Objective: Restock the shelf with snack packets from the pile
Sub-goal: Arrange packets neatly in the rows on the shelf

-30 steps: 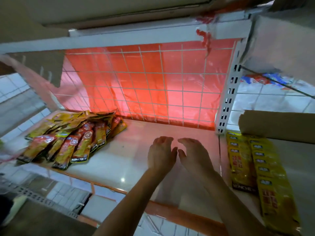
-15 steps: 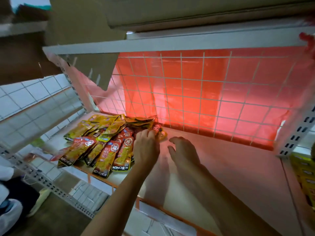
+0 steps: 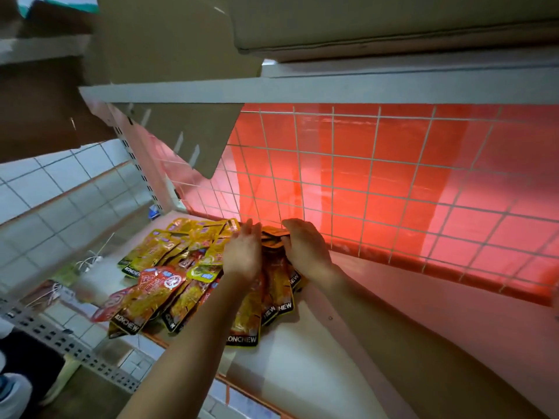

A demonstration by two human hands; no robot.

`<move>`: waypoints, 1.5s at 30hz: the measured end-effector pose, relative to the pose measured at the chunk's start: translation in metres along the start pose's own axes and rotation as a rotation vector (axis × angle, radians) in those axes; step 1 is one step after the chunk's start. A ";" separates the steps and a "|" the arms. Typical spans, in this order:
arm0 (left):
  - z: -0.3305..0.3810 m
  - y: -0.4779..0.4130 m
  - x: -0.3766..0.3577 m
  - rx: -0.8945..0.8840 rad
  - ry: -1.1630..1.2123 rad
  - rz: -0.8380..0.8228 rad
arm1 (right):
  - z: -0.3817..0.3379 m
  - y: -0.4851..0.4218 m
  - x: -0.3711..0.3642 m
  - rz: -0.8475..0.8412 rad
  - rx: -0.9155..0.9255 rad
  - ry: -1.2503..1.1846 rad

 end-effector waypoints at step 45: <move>0.238 0.107 0.000 -0.590 0.826 -0.054 | 0.157 0.250 0.092 0.284 -0.208 -1.055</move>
Point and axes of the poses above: each hand's wrist, its own y-axis away from the middle knuckle, its own x-axis out of the back of the hand, z = x × y, the point moved 9 cm from there along -y, towards the middle knuckle, and after that the axes turned 14 degrees about -z, right-handed, at the moved point
